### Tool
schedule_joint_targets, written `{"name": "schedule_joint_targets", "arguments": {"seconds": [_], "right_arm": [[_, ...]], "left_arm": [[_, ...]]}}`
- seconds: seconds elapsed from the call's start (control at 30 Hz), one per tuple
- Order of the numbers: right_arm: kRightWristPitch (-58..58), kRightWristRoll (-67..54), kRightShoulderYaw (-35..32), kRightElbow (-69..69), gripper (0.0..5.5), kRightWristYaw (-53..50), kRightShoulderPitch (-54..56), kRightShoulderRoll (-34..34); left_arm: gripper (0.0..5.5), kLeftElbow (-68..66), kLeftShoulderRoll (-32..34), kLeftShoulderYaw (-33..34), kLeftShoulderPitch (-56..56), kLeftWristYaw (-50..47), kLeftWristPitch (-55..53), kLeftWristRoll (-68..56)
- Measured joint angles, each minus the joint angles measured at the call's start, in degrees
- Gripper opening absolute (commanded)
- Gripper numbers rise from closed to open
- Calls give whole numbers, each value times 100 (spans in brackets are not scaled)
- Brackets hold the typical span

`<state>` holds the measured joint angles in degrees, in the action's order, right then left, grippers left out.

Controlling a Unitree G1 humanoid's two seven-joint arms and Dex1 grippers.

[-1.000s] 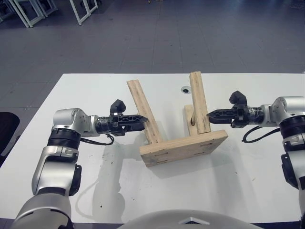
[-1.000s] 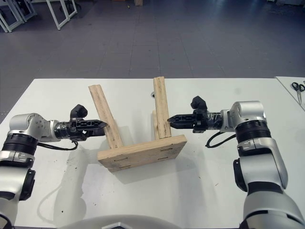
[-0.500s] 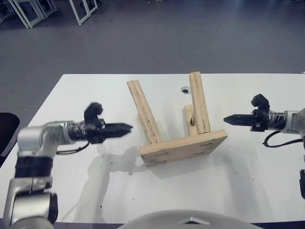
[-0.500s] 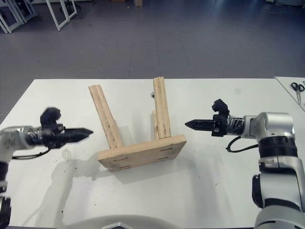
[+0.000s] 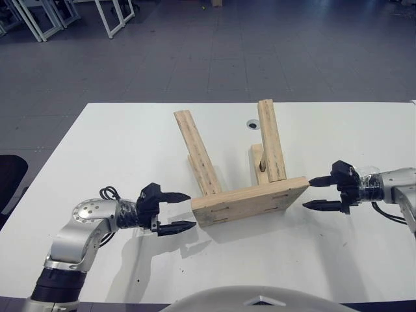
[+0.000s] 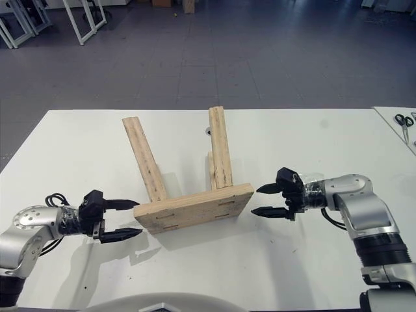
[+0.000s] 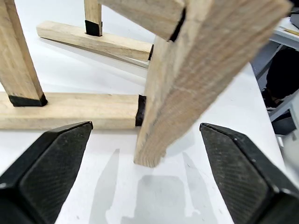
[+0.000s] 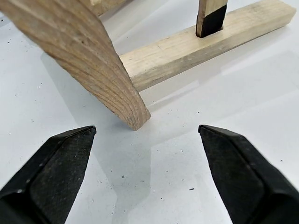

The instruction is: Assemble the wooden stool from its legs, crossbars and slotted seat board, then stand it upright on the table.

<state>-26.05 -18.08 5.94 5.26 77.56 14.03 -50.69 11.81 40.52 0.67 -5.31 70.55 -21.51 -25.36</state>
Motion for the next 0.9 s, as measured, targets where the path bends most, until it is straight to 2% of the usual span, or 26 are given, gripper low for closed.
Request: {"name": "schedule_joint_targets", "arguments": {"seconds": [0.03,0.17,0.4,0.57,0.63,0.9], "right_arm": [[4,0,47,-11,406,-20,65,75],[37,25,298,-69,406,-106,293,417],[215,82,546,-120,294,84,363,595],[80,-126,526,-163,185,295,309,549],[-157,-317,389,-157,179,325,309,560],[-2459,-2134,-740,-456,172,512,757,339]], "left_arm": [[426,-18,-78,-96,62,-51,53,55],[361,-101,-249,-408,184,-202,186,200],[267,-743,-302,-771,693,-138,419,428],[170,-1163,-300,-898,990,167,480,420],[158,-1170,-270,-868,1110,274,414,346],[135,-335,189,216,1516,494,-1958,-1844]]}}
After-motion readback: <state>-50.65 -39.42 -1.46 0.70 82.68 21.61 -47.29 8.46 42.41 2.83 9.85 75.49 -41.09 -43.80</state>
